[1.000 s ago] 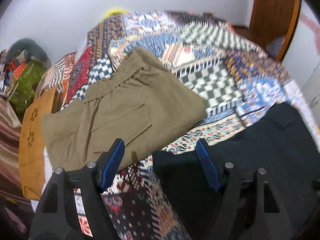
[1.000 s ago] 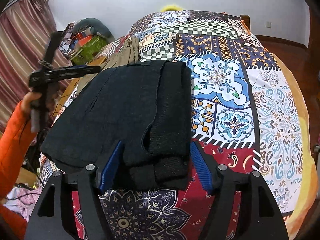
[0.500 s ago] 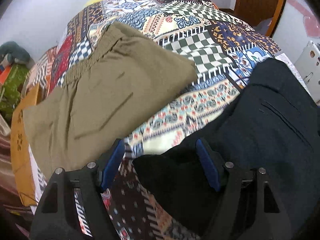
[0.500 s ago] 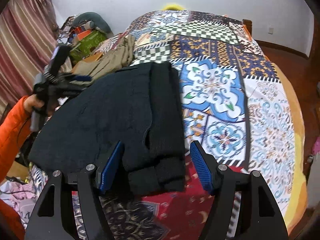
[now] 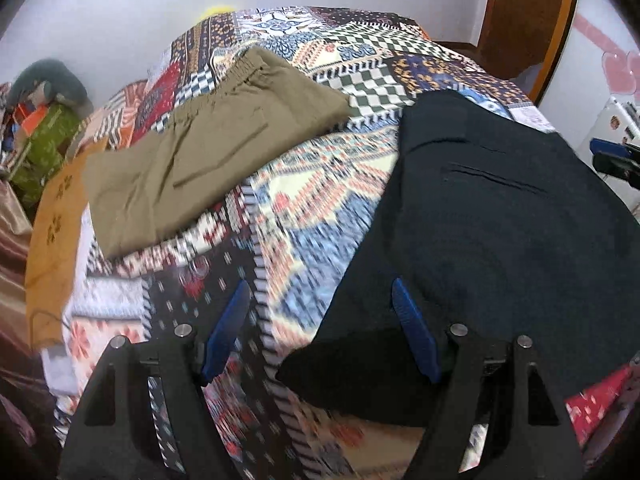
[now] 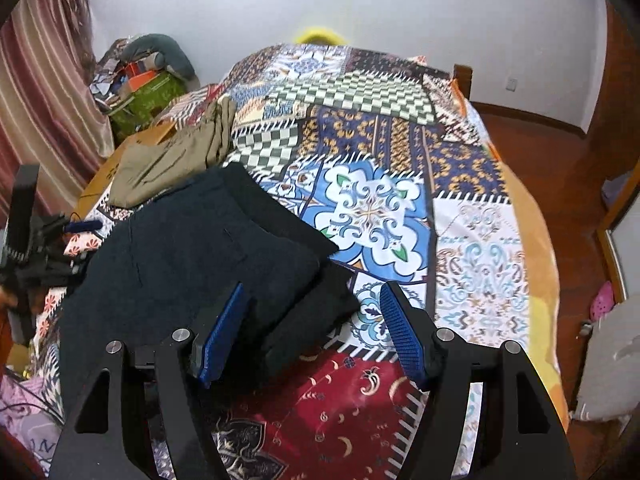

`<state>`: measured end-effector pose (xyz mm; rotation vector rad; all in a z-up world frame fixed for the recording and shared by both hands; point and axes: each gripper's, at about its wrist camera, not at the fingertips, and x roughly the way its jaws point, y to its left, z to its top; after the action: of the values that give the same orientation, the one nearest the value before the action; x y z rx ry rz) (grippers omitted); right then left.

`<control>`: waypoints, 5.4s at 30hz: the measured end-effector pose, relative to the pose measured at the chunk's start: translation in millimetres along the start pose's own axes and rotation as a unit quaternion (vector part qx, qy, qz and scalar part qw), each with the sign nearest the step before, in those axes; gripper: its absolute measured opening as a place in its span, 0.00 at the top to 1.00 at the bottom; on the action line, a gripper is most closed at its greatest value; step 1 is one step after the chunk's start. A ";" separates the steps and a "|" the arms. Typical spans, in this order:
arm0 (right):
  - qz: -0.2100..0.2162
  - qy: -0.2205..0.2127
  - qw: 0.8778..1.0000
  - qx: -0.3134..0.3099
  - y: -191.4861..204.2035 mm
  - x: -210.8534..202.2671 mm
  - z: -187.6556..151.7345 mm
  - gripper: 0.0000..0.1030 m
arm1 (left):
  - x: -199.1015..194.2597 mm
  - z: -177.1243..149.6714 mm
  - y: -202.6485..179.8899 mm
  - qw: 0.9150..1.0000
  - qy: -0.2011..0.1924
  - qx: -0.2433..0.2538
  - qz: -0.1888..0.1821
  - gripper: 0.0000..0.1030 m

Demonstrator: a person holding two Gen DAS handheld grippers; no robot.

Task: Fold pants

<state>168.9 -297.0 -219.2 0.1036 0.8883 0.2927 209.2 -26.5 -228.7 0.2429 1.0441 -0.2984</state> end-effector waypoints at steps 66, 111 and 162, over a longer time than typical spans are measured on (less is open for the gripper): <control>-0.018 -0.016 0.999 0.031 18.3 -30.9 -21.1 0.35 | -61.4 24.0 -51.2 0.993 -0.115 0.007 -0.010 0.20; 0.182 0.133 0.965 0.130 -12.1 46.6 -32.6 0.14 | 29.7 35.0 -39.0 0.968 0.099 -0.033 -0.226 0.05; 0.184 -0.059 0.980 -0.052 83.4 9.8 108.4 0.73 | -104.1 73.8 41.2 0.975 -0.162 -0.080 -0.131 0.57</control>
<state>241.6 -211.0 -140.9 0.1868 0.7300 0.6720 234.7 0.3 -99.8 -0.0902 0.7704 -0.4726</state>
